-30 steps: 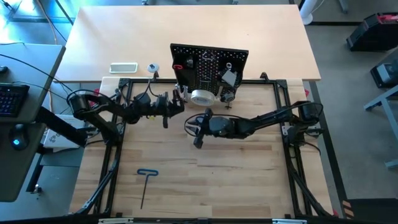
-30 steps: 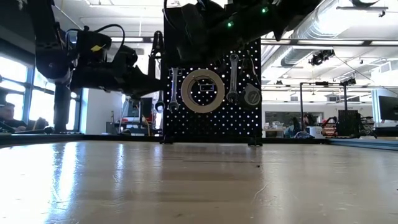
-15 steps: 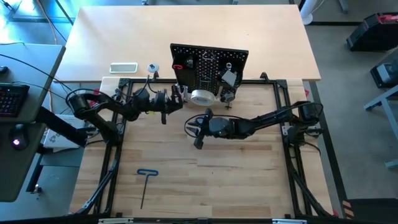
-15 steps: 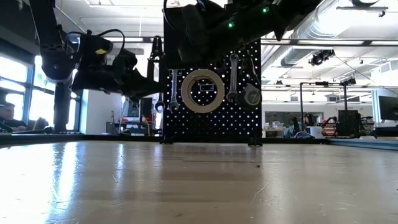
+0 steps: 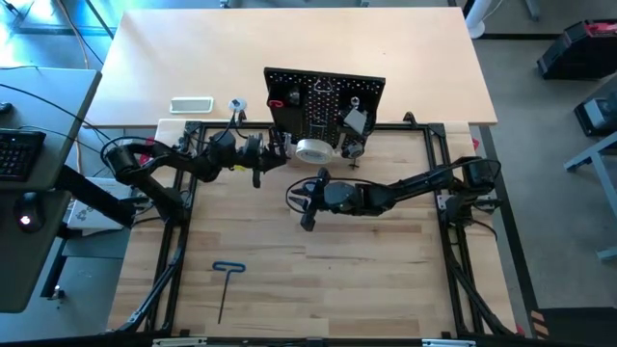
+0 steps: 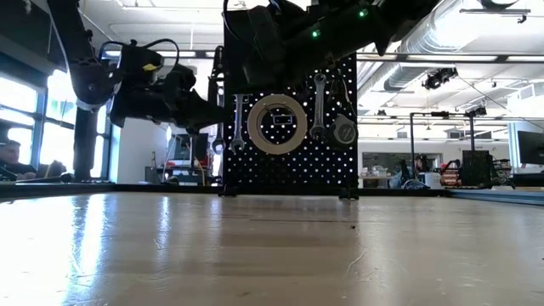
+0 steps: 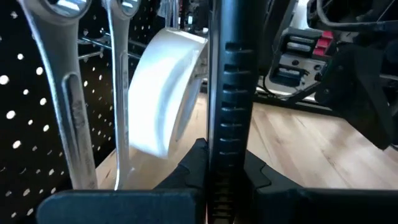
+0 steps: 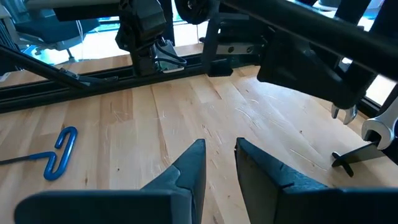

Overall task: Hang tools onto peg board
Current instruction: Hang the black cable cutter on the pegboard bin

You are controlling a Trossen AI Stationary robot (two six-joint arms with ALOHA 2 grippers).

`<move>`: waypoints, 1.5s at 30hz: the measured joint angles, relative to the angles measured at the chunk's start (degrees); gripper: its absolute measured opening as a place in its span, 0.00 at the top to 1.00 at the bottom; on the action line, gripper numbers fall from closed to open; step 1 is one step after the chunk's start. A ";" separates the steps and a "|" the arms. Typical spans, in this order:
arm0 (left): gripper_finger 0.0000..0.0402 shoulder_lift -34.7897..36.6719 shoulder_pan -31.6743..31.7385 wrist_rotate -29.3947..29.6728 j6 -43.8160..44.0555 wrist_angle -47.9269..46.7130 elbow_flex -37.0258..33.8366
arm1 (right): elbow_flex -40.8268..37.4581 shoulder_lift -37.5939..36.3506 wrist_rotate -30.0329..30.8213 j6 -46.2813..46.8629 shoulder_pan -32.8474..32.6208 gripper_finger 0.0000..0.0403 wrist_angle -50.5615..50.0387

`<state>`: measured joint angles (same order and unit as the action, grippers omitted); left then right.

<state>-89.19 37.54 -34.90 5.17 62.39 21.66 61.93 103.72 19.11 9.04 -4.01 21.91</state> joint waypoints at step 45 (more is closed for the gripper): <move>0.95 4.07 3.37 -6.81 -1.59 -4.60 -1.47 | 0.04 0.02 -0.48 -0.50 0.24 0.80 -3.80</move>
<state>-85.12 40.91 -41.71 3.59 57.78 20.19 61.98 103.74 18.63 8.54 -3.77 18.11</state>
